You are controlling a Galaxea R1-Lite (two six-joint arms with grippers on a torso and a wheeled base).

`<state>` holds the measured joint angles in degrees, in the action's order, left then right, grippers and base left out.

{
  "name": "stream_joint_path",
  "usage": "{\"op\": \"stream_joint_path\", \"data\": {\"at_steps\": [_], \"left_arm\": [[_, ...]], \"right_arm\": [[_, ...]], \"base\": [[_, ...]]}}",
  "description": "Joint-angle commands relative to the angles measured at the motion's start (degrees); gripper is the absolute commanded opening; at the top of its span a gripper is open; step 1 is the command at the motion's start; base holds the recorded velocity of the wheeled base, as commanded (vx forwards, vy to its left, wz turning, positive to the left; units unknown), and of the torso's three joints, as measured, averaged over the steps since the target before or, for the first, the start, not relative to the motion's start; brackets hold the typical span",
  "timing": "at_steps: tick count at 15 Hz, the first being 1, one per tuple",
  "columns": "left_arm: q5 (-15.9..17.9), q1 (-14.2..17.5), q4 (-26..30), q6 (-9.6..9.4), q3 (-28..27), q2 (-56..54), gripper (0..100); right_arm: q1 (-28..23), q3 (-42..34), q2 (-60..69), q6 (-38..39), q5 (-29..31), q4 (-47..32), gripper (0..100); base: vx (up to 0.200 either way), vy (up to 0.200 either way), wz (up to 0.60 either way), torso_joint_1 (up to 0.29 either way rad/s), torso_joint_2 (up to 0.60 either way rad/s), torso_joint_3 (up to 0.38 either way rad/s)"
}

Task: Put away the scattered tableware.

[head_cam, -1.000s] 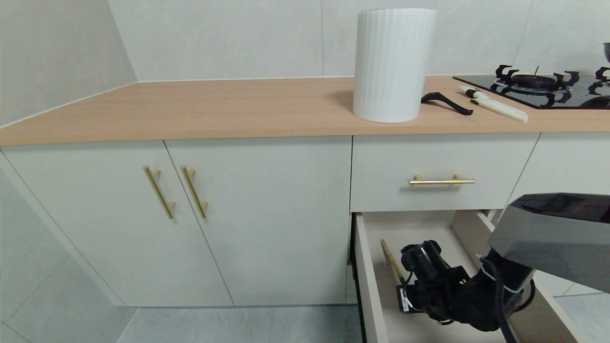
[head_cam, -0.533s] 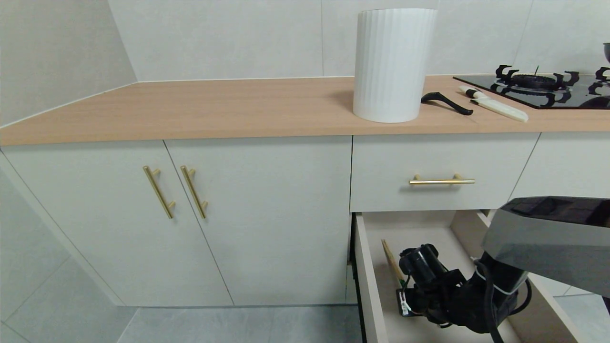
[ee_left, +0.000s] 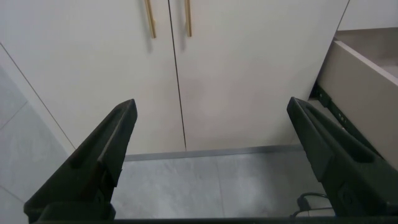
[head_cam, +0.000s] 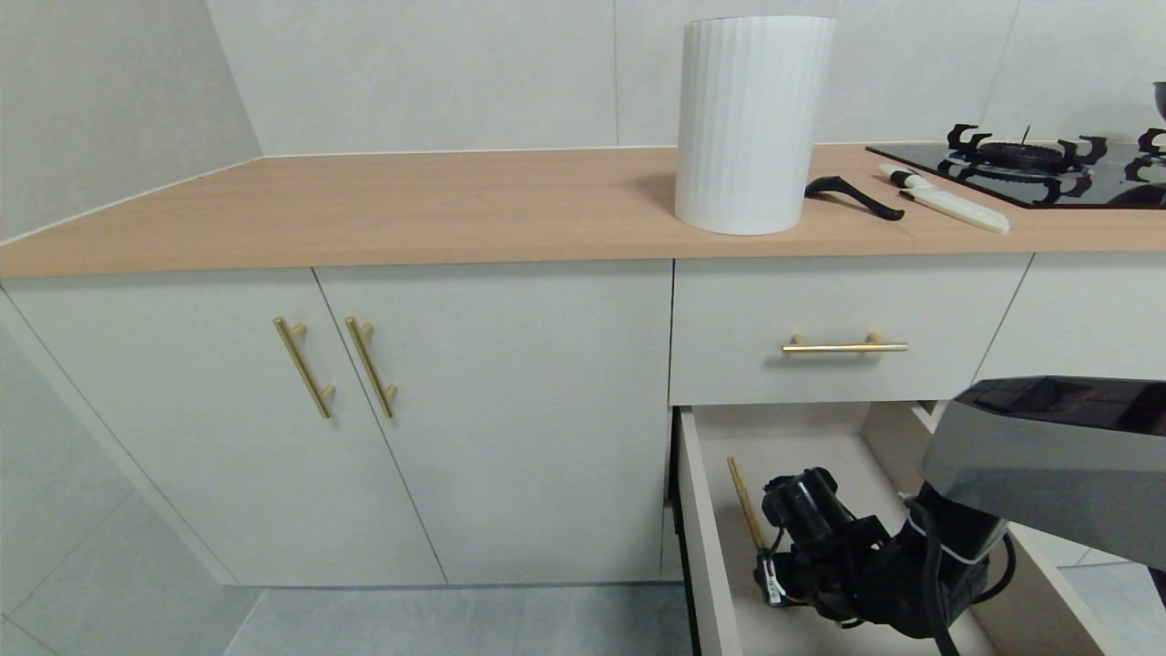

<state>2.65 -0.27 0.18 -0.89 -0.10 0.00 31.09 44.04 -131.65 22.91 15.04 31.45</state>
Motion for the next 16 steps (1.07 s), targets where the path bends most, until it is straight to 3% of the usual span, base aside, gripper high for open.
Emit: {"op": "stream_joint_path", "data": {"at_steps": [1, 7, 12, 16], "left_arm": [[-0.01, 0.00, -0.01, 0.01, 0.01, 0.00, 100], [-0.01, 0.00, -0.01, 0.01, 0.01, 0.00, 100], [-0.01, 0.00, -0.01, 0.01, 0.01, 0.00, 100], [-0.01, 0.00, -0.01, 0.01, 0.01, 0.00, 100]], "right_arm": [[-0.06, -0.01, 0.07, -0.05, -0.01, 0.10, 100], [-0.24, -0.45, 3.33, -0.05, 0.69, -0.34, 100], [-3.75, -1.68, 23.01, -0.67, 1.57, -7.19, 100], [-7.88, -2.12, 36.28, -4.62, 1.30, -7.11, 100]], "base": [[0.000, 0.000, 0.00, 0.000, 0.00, 0.000], [0.000, 0.000, 0.00, 0.000, 0.00, 0.000], [0.000, 0.000, 0.00, 0.000, 0.00, 0.000], [0.000, 0.000, 0.00, 0.000, 0.00, 0.000]]}}
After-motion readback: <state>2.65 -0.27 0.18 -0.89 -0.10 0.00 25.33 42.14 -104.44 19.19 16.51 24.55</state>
